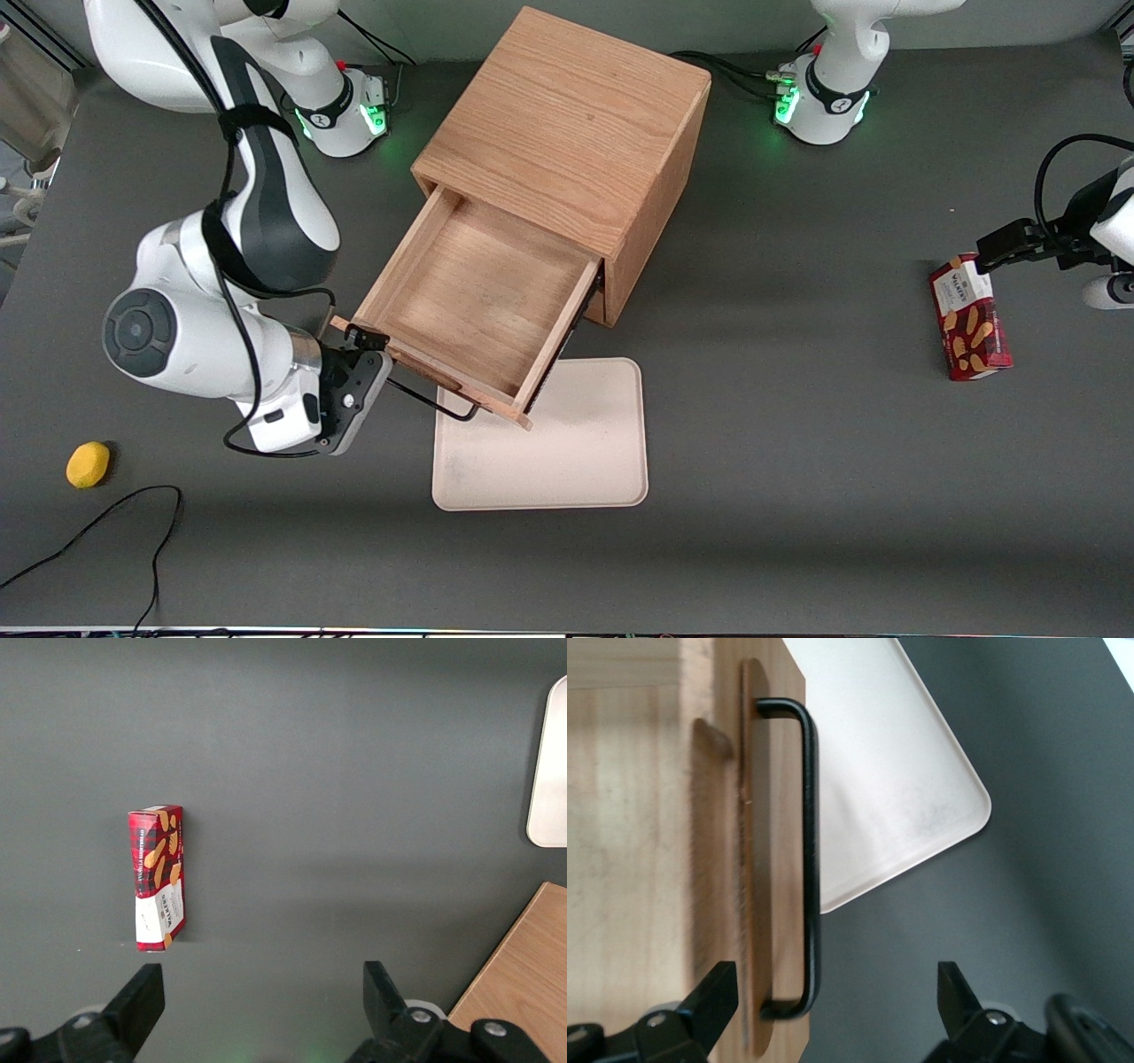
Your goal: Open upper drawer
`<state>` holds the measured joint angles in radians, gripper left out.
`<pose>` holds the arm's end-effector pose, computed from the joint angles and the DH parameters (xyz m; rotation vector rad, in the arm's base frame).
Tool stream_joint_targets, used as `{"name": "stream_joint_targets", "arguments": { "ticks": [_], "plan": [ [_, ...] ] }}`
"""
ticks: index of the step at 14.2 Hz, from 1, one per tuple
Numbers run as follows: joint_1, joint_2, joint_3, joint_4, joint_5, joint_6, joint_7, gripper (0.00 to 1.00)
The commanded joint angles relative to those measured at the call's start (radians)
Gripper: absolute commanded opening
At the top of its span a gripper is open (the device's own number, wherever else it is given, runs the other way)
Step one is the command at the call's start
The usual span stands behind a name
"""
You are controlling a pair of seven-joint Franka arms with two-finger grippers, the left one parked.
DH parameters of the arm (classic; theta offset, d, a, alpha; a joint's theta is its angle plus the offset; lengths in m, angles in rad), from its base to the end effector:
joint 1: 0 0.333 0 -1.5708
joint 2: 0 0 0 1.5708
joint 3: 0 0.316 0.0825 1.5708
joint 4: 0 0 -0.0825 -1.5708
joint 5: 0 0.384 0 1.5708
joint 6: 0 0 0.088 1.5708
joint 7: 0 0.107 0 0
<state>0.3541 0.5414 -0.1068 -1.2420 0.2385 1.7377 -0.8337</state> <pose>0.6780 0.2113 0.4529 -2.5592 -1.4828 -0.0156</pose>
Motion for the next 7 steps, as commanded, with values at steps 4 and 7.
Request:
{"name": "stream_joint_targets", "arguments": {
  "ticks": [4,7],
  "plan": [
    [-0.010,-0.124,0.001,-0.014,0.008,-0.079,0.177,1.00],
    [-0.007,-0.198,-0.001,-0.050,-0.034,-0.093,0.338,1.00]
  ]
}}
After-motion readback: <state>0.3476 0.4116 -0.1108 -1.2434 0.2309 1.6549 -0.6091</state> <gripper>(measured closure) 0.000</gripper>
